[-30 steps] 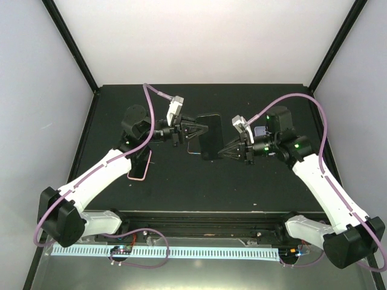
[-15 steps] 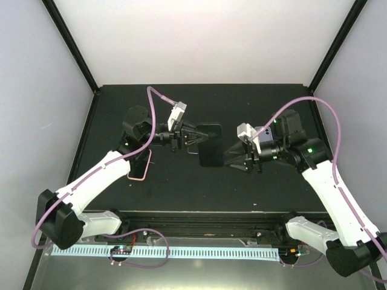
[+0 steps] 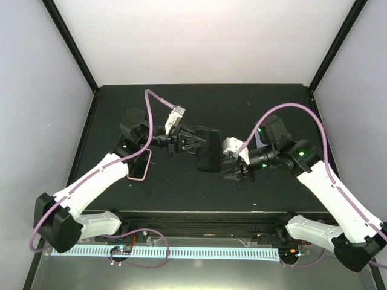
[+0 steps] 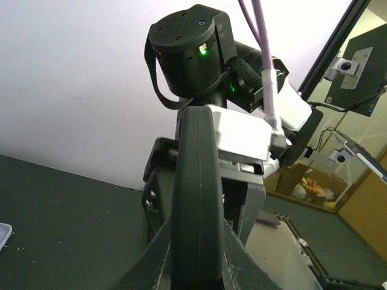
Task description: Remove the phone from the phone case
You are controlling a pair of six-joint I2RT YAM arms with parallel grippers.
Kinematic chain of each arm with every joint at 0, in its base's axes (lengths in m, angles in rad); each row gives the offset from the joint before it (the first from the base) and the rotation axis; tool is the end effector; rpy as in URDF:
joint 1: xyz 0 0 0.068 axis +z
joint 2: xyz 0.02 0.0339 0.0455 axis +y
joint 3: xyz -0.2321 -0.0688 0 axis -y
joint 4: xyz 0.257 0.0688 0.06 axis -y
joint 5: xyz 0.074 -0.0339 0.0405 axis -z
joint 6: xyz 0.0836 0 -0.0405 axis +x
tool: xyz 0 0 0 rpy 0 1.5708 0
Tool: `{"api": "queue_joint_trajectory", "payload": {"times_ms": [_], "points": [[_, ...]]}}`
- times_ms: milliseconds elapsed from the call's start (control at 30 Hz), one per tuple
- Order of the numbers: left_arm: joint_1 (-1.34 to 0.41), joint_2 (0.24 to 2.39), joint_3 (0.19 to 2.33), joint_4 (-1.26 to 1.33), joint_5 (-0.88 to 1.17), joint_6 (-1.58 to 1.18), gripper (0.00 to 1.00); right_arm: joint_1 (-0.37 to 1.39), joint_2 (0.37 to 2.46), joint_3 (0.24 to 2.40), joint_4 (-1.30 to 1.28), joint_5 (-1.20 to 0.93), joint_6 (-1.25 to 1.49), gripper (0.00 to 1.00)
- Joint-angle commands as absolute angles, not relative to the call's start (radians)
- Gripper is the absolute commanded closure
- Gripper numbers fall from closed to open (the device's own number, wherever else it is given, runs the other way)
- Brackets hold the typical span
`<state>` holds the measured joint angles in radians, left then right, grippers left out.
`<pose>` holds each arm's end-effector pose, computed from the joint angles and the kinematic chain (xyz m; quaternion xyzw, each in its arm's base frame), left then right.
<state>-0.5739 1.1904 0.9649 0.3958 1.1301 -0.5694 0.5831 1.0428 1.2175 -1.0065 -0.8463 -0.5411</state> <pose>0.2158 -0.2295 0.3486 0.4107 0.5433 -0.6396 0.3565 0.1599 0.1805 0.3221 -0.5786 0.6404 0.3897 0.3212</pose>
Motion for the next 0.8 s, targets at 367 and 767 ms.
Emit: {"api": "queue_joint_trajectory", "payload": {"times_ms": [367, 767], "points": [[-0.575, 1.151, 0.978, 0.465, 1.163, -0.577, 0.98, 0.692, 1.043, 1.233, -0.985, -0.742, -0.565, 0.8], [-0.593, 1.189, 0.996, 0.527, 1.24, -0.681, 0.99, 0.72, 1.06, 1.261, -1.063, -0.615, -0.745, 0.81]]}}
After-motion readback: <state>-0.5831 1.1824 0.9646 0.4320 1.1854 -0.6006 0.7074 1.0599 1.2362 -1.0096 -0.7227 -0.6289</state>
